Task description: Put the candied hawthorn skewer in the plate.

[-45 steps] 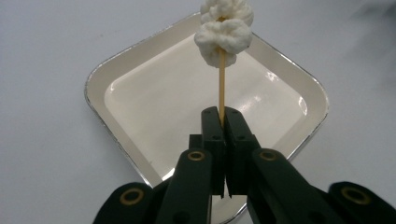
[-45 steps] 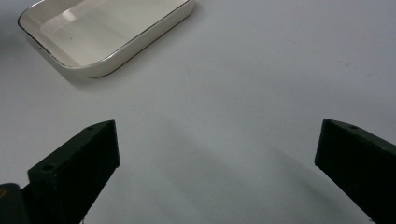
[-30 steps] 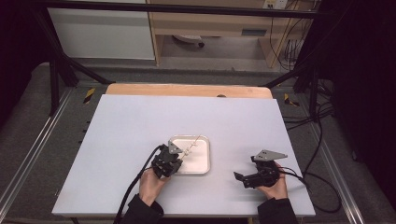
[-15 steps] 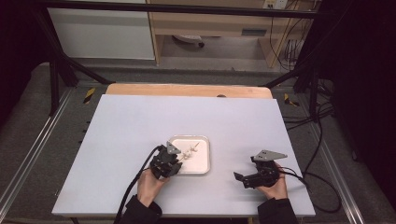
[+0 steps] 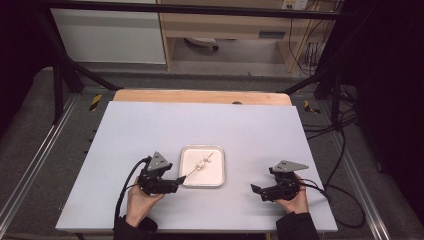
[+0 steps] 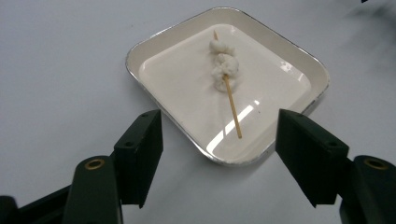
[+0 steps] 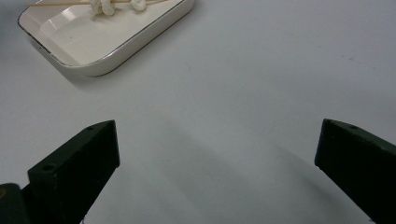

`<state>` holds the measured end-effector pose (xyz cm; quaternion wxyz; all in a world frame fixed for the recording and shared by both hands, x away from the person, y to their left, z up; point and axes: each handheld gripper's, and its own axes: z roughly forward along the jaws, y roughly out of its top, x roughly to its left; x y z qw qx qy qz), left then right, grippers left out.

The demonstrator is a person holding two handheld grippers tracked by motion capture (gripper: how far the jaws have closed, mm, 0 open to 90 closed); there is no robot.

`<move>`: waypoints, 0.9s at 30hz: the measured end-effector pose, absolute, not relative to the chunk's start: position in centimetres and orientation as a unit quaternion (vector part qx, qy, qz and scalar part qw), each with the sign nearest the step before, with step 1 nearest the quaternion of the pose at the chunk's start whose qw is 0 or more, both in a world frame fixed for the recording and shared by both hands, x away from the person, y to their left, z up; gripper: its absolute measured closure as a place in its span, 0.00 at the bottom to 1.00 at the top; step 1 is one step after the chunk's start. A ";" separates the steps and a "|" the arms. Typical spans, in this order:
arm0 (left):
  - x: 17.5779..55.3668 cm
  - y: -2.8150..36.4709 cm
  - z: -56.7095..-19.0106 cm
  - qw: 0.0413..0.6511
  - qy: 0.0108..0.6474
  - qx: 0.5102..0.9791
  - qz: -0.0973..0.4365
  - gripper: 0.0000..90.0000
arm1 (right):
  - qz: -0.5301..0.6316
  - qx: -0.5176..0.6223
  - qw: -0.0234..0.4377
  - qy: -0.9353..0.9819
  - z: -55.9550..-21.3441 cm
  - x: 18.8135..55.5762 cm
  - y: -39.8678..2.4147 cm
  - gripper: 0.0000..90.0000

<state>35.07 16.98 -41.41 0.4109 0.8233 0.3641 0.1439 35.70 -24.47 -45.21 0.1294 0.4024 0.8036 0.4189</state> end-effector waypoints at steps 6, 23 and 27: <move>34.0 19.2 -42.4 0.417 0.373 0.814 0.159 0.18 | 0.417 0.401 0.129 0.806 -45.3 35.7 -24.5 0.01; 32.5 22.0 -44.6 0.423 0.388 0.804 0.156 0.12 | 0.417 0.398 0.125 0.808 -45.5 35.3 -24.4 0.00; 32.5 22.1 -44.7 0.426 0.392 0.800 0.155 0.13 | 0.417 0.398 0.123 0.808 -45.5 35.3 -24.4 0.00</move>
